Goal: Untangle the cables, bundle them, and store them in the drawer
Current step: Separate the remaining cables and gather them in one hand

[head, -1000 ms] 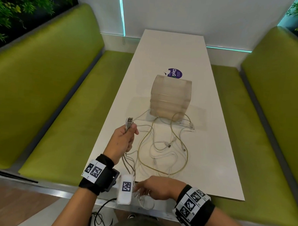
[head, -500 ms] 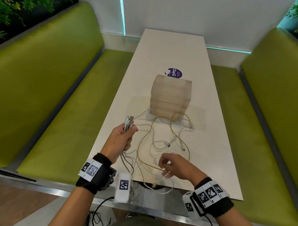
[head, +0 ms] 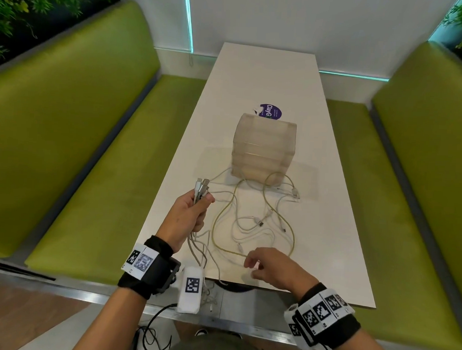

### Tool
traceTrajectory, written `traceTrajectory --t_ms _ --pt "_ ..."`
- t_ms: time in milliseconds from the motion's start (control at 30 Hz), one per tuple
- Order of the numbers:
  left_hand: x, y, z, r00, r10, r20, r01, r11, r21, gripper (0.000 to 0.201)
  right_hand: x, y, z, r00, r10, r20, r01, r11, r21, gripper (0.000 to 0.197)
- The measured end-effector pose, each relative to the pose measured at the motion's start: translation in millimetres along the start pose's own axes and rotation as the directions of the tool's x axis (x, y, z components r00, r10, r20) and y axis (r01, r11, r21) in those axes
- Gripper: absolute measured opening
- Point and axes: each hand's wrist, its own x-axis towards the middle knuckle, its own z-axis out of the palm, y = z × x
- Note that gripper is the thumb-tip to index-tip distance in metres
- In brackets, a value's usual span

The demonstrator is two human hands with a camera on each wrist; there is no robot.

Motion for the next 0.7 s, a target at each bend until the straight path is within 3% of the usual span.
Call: traceTrajectory --t_ms 167,333,567,700 --pt "1 -1 4 0.998 -0.058 0.035 0.060 0.996 -0.073 0.017 10 6 19 0.997 0.065 -0.041 -0.073 0.968 -0.238 0.035" --pt "-2 -6 3 0.996 -0.029 0.089 0.034 0.998 -0.057 0.021 12 10 22 0.983 0.098 -0.155 -0.125 0.977 -0.174 0.029" --pt "-4 -11 2 0.997 -0.017 0.081 0.021 0.999 -0.043 0.022 7 7 -6 0.993 0.114 -0.024 -0.116 0.978 -0.176 0.033" --pt "-4 -14 4 0.996 -0.032 0.079 0.033 0.999 -0.008 0.023 3 -4 -49 0.995 0.092 -0.038 -0.098 0.971 -0.218 0.037"
